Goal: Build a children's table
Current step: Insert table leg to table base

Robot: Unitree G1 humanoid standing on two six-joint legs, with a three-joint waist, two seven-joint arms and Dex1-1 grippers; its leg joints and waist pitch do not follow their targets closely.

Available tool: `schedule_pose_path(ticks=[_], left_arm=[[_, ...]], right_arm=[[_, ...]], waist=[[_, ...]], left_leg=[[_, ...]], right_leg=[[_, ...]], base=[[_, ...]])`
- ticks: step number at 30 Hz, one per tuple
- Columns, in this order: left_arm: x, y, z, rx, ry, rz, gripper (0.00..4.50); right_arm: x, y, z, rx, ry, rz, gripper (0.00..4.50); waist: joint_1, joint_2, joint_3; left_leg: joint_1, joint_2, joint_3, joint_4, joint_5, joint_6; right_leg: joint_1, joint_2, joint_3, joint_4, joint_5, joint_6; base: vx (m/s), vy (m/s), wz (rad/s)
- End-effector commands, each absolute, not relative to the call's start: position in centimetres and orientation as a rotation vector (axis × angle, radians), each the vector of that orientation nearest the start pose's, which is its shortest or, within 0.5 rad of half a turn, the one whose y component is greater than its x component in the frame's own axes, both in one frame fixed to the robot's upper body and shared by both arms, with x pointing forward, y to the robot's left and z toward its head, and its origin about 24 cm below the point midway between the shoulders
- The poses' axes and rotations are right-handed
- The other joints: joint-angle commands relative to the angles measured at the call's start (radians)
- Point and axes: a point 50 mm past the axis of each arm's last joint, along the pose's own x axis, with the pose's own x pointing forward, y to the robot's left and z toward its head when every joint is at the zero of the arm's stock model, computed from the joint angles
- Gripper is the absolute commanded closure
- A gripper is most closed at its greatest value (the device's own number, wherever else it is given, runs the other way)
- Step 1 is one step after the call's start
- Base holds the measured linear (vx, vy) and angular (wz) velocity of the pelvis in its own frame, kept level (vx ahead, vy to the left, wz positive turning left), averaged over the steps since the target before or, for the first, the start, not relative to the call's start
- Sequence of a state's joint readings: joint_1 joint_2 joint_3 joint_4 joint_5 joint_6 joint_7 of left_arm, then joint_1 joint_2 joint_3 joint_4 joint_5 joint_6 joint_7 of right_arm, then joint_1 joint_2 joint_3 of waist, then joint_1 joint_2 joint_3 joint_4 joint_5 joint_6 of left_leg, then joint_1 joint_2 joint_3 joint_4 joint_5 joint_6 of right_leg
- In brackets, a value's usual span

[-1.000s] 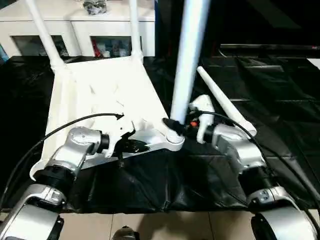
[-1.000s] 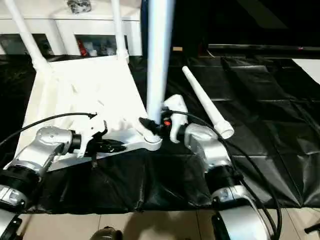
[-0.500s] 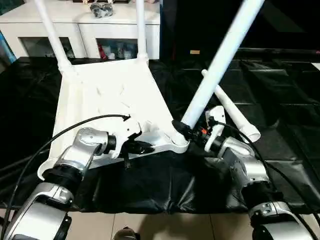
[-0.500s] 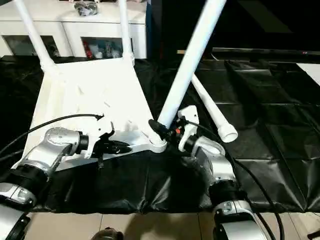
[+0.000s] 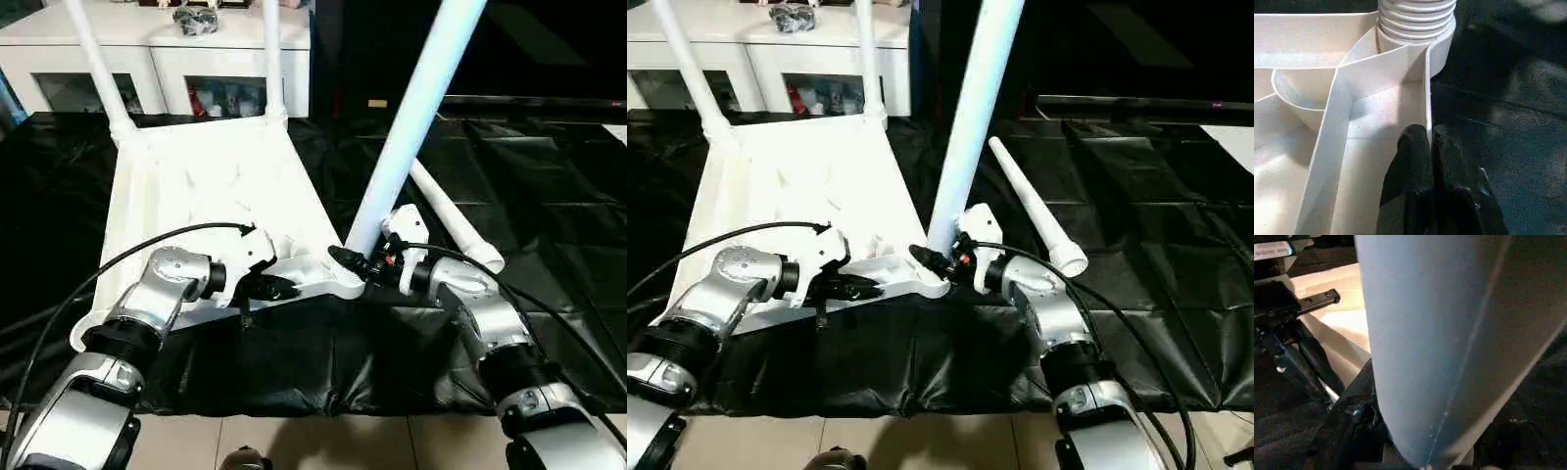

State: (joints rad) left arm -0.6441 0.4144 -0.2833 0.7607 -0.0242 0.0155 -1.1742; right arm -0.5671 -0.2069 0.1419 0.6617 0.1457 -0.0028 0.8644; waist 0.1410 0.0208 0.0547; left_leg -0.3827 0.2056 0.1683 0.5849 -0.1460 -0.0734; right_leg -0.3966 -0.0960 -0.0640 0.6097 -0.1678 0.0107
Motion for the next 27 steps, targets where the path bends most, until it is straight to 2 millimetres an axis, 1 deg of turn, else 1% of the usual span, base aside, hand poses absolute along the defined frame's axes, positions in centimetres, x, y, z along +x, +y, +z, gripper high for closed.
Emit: schedule_pose_path(ticks=[1, 2, 4, 5, 6, 7, 8, 9, 10, 11, 12, 14, 15, 17, 18, 20, 21, 23, 24, 27], left_arm=[[33.0, 15.6, 5.9, 0.431, 0.437, -1.290, 4.50], [32.9, 15.6, 6.0, 0.433, 0.438, -1.304, 4.50], [32.8, 15.5, 6.0, 0.436, 0.441, -1.323, 4.50], [32.7, 15.4, 6.1, 0.440, 0.443, -1.354, 4.50], [32.7, 15.4, 6.2, 0.444, 0.443, -1.364, 4.50], [32.7, 15.4, 6.2, 0.444, 0.443, -1.364, 4.50], [32.8, 15.3, 6.4, 0.451, 0.440, -1.378, 4.50], [32.9, 15.3, 6.6, 0.457, 0.437, -1.390, 4.50], [33.0, 15.2, 6.8, 0.462, 0.436, -1.399, 4.50], [33.1, 15.2, 7.1, 0.472, 0.433, -1.410, 4.50], [33.1, 15.2, 7.1, 0.472, 0.433, -1.410, 4.50], [33.1, 15.2, 7.3, 0.480, 0.429, -1.422, 4.50], [33.2, 15.2, 7.5, 0.488, 0.427, -1.434, 4.50], [33.1, 15.2, 7.6, 0.492, 0.426, -1.445, 4.50], [33.1, 15.2, 7.6, 0.494, 0.429, -1.466, 4.50], [33.1, 15.1, 7.7, 0.498, 0.425, -1.480, 4.50], [33.0, 15.1, 7.7, 0.502, 0.424, -1.491, 4.50], [33.0, 14.9, 7.8, 0.503, 0.419, -1.521, 4.50], [33.0, 14.8, 7.9, 0.503, 0.419, -1.531, 4.50], [33.1, 14.7, 7.9, 0.508, 0.421, -1.533, 4.50]], right_arm=[[31.1, -11.5, 0.7, -0.101, 0.430, 1.044, 2.61], [31.2, -11.3, 0.8, -0.098, 0.430, 1.054, 2.61], [31.3, -11.2, 0.9, -0.096, 0.434, 1.066, 2.61], [31.4, -11.0, 1.0, -0.099, 0.445, 1.091, 2.61], [31.5, -10.9, 1.0, -0.108, 0.447, 1.102, 2.61], [31.5, -10.9, 1.0, -0.108, 0.447, 1.102, 2.61], [31.6, -10.8, 1.1, -0.112, 0.450, 1.112, 2.61], [31.7, -10.7, 1.3, -0.116, 0.451, 1.128, 2.61], [31.8, -10.6, 1.4, -0.120, 0.451, 1.150, 2.61], [31.8, -10.5, 1.5, -0.129, 0.454, 1.178, 2.61], [31.8, -10.5, 1.5, -0.129, 0.454, 1.178, 2.61], [31.6, -10.4, 1.6, -0.131, 0.457, 1.223, 2.61], [31.4, -10.2, 1.7, -0.135, 0.455, 1.265, 2.61], [31.3, -10.2, 1.7, -0.138, 0.454, 1.282, 2.61], [31.2, -10.1, 1.7, -0.141, 0.450, 1.305, 2.61], [31.0, -10.0, 1.7, -0.139, 0.449, 1.328, 2.61], [30.8, -10.0, 1.7, -0.141, 0.442, 1.341, 2.61], [30.6, -9.9, 1.7, -0.147, 0.429, 1.370, 2.61], [30.5, -9.9, 1.7, -0.154, 0.425, 1.379, 2.61], [30.3, -10.0, 1.6, -0.162, 0.424, 1.389, 2.61]], waist=[[-0.010, 0.013, -0.059], [-0.009, 0.014, -0.059], [-0.009, 0.013, -0.059], [-0.008, 0.009, -0.060], [-0.009, 0.008, -0.061], [-0.008, 0.010, -0.062], [-0.005, 0.006, -0.064], [-0.005, 0.001, -0.064], [-0.004, 0.004, -0.064], [-0.002, -0.001, -0.064], [-0.001, 0.001, -0.064], [0.001, -0.001, -0.064], [0.002, 0.001, -0.064], [0.004, 0.002, -0.064], [0.004, 0.004, -0.064], [0.004, 0.003, -0.064], [0.005, 0.005, -0.064], [0.006, 0.005, -0.066], [0.008, 0.003, -0.066], [0.010, 0.003, -0.067]], left_leg=[[0.035, 0.021, -0.020, -0.089, -0.576, -0.056], [0.034, 0.022, -0.020, -0.090, -0.571, -0.056], [0.036, 0.022, -0.018, -0.090, -0.572, -0.057], [0.035, 0.023, -0.017, -0.091, -0.565, -0.055], [0.034, 0.023, -0.017, -0.091, -0.559, -0.055], [0.034, 0.024, -0.016, -0.092, -0.549, -0.055], [0.036, 0.024, -0.014, -0.091, -0.535, -0.053], [0.035, 0.024, -0.012, -0.092, -0.528, -0.050], [0.033, 0.024, -0.012, -0.091, -0.518, -0.049], [0.032, 0.025, -0.010, -0.093, -0.508, -0.047], [0.032, 0.025, -0.010, -0.092, -0.507, -0.048], [0.033, 0.026, -0.009, -0.093, -0.501, -0.047], [0.032, 0.027, -0.010, -0.094, -0.498, -0.046], [0.033, 0.028, -0.009, -0.095, -0.505, -0.047], [0.032, 0.028, -0.010, -0.095, -0.509, -0.049], [0.034, 0.028, -0.009, -0.096, -0.511, -0.050], [0.034, 0.029, -0.009, -0.096, -0.510, -0.050], [0.035, 0.029, -0.007, -0.095, -0.504, -0.048], [0.034, 0.029, -0.007, -0.096, -0.495, -0.047], [0.032, 0.029, -0.006, -0.096, -0.482, -0.045]], right_leg=[[0.008, -0.058, 0.030, -0.104, -0.570, -0.139], [0.008, -0.057, 0.031, -0.103, -0.557, -0.143], [0.007, -0.056, 0.032, -0.101, -0.545, -0.148], [0.009, -0.056, 0.033, -0.101, -0.532, -0.154], [0.011, -0.056, 0.033, -0.099, -0.520, -0.160], [0.011, -0.055, 0.034, -0.096, -0.502, -0.167], [0.011, -0.055, 0.035, -0.094, -0.484, -0.174], [0.012, -0.054, 0.035, -0.094, -0.477, -0.177], [0.014, -0.054, 0.035, -0.091, -0.469, -0.180], [0.014, -0.053, 0.035, -0.091, -0.459, -0.183], [0.015, -0.053, 0.035, -0.089, -0.459, -0.185], [0.015, -0.055, 0.036, -0.090, -0.456, -0.184], [0.016, -0.055, 0.036, -0.089, -0.453, -0.185], [0.015, -0.053, 0.036, -0.088, -0.448, -0.187], [0.016, -0.054, 0.036, -0.088, -0.448, -0.189], [0.016, -0.053, 0.036, -0.088, -0.440, -0.191], [0.016, -0.053, 0.037, -0.087, -0.433, -0.194], [0.016, -0.053, 0.038, -0.087, -0.416, -0.199], [0.018, -0.052, 0.038, -0.085, -0.399, -0.204], [0.020, -0.052, 0.038, -0.081, -0.373, -0.214]], base=[[0.000, 0.000, 0.00], [0.000, 0.000, 0.00], [0.000, 0.000, 0.00], [0.000, 0.000, 0.00], [0.000, 0.000, 0.00], [0.000, 0.000, 0.00], [0.000, 0.000, 0.00], [0.000, 0.000, 0.00], [0.000, 0.000, 0.00], [0.000, 0.000, 0.00], [0.000, 0.000, 0.00], [0.000, 0.000, 0.00], [0.000, 0.000, 0.00], [0.000, 0.000, 0.00], [0.000, 0.000, 0.00], [0.000, 0.000, 0.00], [0.000, 0.000, 0.00], [0.000, 0.000, 0.00], [0.000, 0.000, 0.00], [0.000, 0.000, 0.00]])
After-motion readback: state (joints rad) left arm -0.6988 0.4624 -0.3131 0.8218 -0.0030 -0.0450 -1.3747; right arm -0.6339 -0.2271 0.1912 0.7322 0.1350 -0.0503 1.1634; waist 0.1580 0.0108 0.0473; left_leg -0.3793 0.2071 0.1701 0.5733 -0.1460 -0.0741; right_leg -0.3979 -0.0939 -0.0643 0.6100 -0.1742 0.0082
